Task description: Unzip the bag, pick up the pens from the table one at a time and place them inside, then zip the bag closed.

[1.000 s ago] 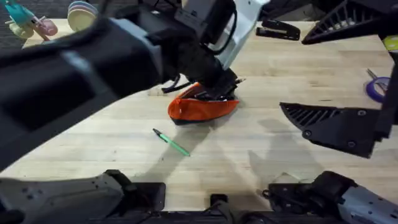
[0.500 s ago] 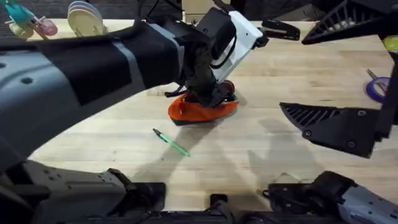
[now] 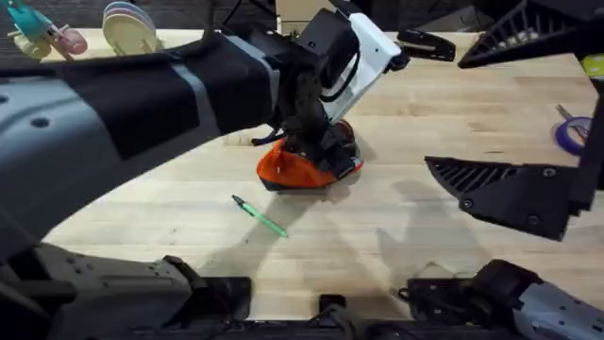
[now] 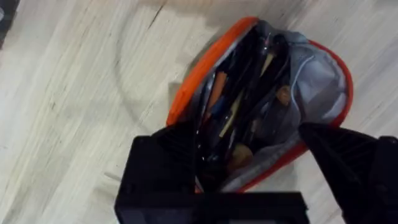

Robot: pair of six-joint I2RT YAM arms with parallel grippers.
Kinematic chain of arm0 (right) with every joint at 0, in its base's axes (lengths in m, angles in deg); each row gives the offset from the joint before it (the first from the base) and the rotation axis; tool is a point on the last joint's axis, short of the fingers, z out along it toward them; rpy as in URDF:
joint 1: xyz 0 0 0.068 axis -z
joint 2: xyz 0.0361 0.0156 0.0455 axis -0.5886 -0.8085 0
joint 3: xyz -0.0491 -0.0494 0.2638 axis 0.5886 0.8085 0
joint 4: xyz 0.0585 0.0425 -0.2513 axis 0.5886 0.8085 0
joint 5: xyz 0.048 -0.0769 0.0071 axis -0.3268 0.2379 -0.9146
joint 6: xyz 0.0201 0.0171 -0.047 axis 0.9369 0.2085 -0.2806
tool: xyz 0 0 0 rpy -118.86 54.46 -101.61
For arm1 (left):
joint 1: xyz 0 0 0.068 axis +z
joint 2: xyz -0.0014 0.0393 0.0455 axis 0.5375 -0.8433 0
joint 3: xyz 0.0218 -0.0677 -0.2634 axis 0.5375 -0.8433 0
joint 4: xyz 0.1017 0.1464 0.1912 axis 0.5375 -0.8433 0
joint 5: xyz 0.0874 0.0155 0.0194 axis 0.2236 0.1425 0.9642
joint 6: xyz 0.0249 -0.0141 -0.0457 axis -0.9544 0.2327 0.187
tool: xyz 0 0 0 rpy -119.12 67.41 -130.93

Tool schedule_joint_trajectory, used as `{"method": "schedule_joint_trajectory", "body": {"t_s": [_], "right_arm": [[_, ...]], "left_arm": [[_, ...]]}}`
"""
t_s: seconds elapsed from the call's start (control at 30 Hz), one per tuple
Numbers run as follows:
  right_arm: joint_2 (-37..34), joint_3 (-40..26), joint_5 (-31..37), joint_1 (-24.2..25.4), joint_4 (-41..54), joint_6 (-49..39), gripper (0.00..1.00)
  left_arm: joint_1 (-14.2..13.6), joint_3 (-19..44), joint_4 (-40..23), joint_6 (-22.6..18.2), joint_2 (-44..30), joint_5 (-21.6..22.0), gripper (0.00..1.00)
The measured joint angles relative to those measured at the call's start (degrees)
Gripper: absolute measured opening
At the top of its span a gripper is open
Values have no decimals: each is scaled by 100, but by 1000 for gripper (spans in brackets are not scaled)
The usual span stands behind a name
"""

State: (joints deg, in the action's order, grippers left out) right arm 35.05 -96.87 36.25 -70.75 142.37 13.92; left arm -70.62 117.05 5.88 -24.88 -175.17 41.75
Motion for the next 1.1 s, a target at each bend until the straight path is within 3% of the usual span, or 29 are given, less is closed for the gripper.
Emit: {"method": "schedule_joint_trajectory", "body": {"t_s": [0.17, 0.3, 0.47, 0.67, 0.77, 0.9, 1.1], "right_arm": [[9, 0, -4, 0, 63, -3, 996], [20, 0, -4, 0, 90, -6, 996], [20, 0, -4, 0, 90, -21, 996], [20, 0, -4, 0, 92, -22, 996], [22, 0, -4, 0, 90, -22, 996], [22, 0, -4, 0, 91, -22, 996], [21, 0, -4, 0, 91, -22, 996]], "left_arm": [[0, 0, -6, 10, 120, -70, 994], [0, 0, -139, 112, 713, -127, 995], [0, 3, -588, 745, 1782, -113, 995], [-2, 31, -1303, 2354, 2509, -50, 995], [-113, 31, -1872, 3186, 2658, 308, 995], [-493, 33, -2648, 4343, 2710, 959, 995], [-1203, 33, -3175, 6186, 2710, 1679, 996]]}}
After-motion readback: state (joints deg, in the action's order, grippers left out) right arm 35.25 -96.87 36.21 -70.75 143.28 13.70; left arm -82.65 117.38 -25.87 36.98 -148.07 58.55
